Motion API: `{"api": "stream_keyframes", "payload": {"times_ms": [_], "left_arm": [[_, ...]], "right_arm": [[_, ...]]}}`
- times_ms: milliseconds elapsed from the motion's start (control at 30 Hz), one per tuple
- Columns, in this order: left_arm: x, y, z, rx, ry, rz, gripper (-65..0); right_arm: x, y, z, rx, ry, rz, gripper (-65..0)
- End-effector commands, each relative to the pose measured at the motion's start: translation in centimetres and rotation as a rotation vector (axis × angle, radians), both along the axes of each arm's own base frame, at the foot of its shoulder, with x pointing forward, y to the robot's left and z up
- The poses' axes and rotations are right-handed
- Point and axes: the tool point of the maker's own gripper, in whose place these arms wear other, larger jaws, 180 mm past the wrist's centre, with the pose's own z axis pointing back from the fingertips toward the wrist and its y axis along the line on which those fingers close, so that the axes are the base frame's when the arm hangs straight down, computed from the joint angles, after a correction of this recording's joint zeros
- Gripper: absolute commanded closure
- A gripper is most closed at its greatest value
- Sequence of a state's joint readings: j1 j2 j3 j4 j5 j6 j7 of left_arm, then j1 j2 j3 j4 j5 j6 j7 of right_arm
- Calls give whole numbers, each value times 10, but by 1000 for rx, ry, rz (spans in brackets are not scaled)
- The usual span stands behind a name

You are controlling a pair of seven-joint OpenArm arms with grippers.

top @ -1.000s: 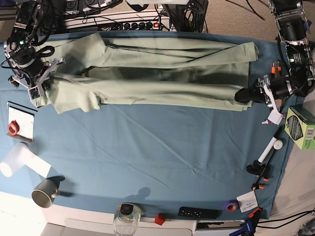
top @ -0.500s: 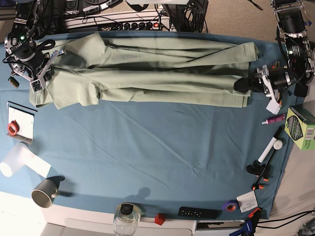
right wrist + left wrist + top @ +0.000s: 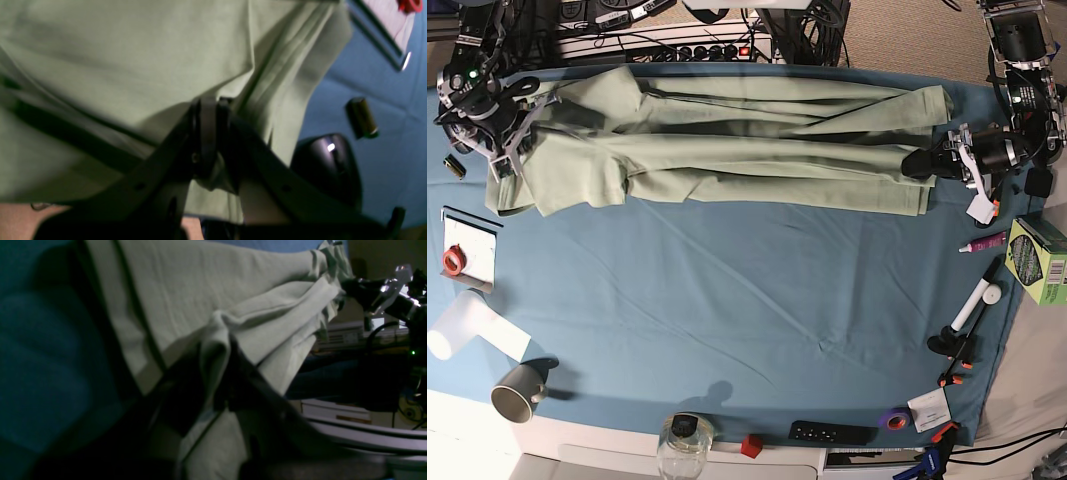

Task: Fold the T-shirt properly
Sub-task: 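Release the hem and regrasp the folded shirt's end with the left gripper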

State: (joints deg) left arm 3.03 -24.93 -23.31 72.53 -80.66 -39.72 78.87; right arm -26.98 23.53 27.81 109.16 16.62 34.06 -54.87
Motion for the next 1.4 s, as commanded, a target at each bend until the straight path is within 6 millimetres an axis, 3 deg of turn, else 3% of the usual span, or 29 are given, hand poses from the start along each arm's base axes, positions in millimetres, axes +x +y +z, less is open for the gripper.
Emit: {"api": "stream_keyframes", "payload": {"times_ms": [0, 600, 667, 733, 800, 933, 1133, 1367], "left_arm": [[9, 6, 13, -1, -47, 6, 0], [-10, 6, 1, 1, 3, 5, -7], [-11, 8, -2, 18, 9, 3, -201], [-9, 11, -5, 41, 7, 15, -321], [-10, 17, -8, 64, 16, 26, -328], [-15, 33, -11, 121, 40, 24, -328], [-26, 58, -23, 219, 103, 55, -328], [-43, 58, -35, 228, 159, 63, -328]], "right_arm": [[3, -6, 10, -27, -18, 4, 0], [-5, 2, 3, 45, 17, -26, 0], [-6, 0, 3, 41, 15, -40, 0], [-5, -1, 3, 38, 11, -53, -157], [-3, -6, 6, 31, -12, -83, -267], [2, -20, 12, -19, -61, -155, -270], [2, -21, 13, -21, -62, -157, -270], [3, -20, 13, -19, -70, -154, -270]]}}
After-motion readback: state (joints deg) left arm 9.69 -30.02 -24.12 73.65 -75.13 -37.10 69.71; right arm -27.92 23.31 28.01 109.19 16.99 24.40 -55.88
